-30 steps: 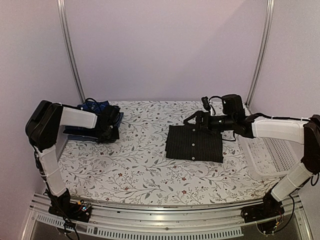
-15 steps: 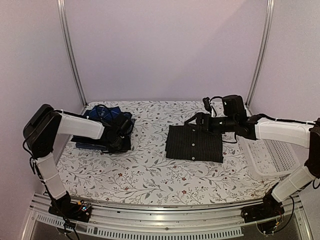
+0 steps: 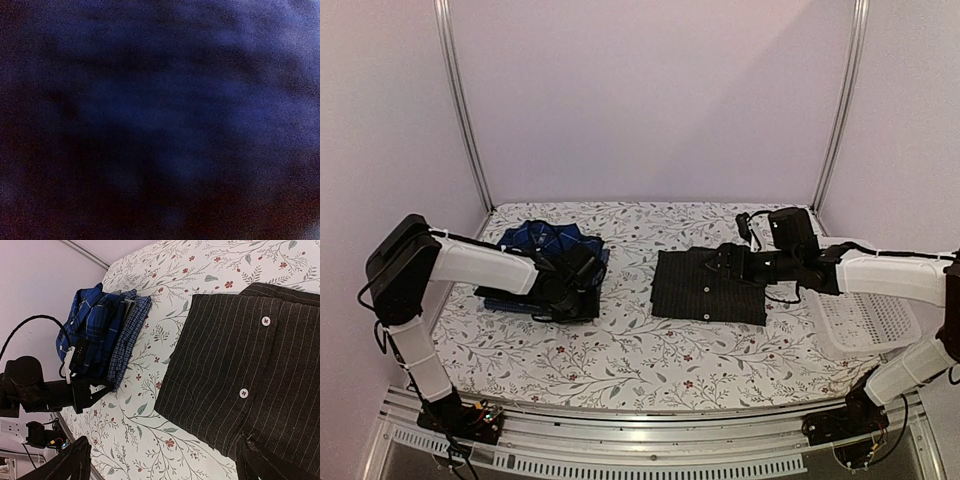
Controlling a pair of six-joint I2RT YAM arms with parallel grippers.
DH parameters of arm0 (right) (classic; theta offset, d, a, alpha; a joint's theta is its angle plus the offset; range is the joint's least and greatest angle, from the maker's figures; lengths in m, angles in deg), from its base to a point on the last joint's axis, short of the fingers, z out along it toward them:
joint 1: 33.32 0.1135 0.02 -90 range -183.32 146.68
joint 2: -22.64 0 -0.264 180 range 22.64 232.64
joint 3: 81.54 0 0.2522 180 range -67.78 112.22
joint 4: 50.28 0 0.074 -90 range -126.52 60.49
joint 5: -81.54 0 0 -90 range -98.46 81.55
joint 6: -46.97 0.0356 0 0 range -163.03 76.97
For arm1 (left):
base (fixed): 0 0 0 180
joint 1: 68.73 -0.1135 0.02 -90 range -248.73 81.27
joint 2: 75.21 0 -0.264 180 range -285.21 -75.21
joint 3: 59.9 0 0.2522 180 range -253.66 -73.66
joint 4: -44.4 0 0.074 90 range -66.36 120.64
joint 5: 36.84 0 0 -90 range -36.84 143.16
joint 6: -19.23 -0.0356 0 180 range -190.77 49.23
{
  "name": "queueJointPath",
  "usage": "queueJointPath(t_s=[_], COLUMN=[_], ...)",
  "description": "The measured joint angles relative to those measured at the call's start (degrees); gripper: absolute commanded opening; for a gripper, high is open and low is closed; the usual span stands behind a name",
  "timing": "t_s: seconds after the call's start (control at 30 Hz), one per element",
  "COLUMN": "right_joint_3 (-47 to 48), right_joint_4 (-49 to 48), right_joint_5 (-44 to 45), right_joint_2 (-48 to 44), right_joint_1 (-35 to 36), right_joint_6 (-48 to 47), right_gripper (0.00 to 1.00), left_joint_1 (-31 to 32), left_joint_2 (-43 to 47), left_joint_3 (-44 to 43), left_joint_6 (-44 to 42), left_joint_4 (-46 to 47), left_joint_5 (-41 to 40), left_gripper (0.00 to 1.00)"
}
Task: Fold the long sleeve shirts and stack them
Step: Move the square-folded shirt to the center of the board, then pick up the square-folded shirt from the center of the board.
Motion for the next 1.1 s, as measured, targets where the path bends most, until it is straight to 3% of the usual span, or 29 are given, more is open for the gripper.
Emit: queueJointPath(t_s=[0.63,0.87,1.1], right_joint_3=[-1.4,-1.44,-2.6], right_joint_4=[2.64,4.26,5.79], right_joint_5=[3.67,6.01,7.8], right_joint_2=[-0.55,-0.55,-0.59], right_joint_1=[0.0,0.0,0.0], right_joint_6=[-0.04,-0.04,0.0], right_gripper=[0.99,0.99,0.99], left_joint_1=[5.53,5.46,1.62], left_joint_2=[0.44,-1.01,-10.99], left_joint_3=[-4.13,-14.58,-24.98], left_joint_6=[-0.66,-4.61,-8.26], left_joint_4=[-3.69,-4.02,-0.28], left_joint_5=[3.96,6.54,14.6], left_gripper=[0.26,0.4,0.48])
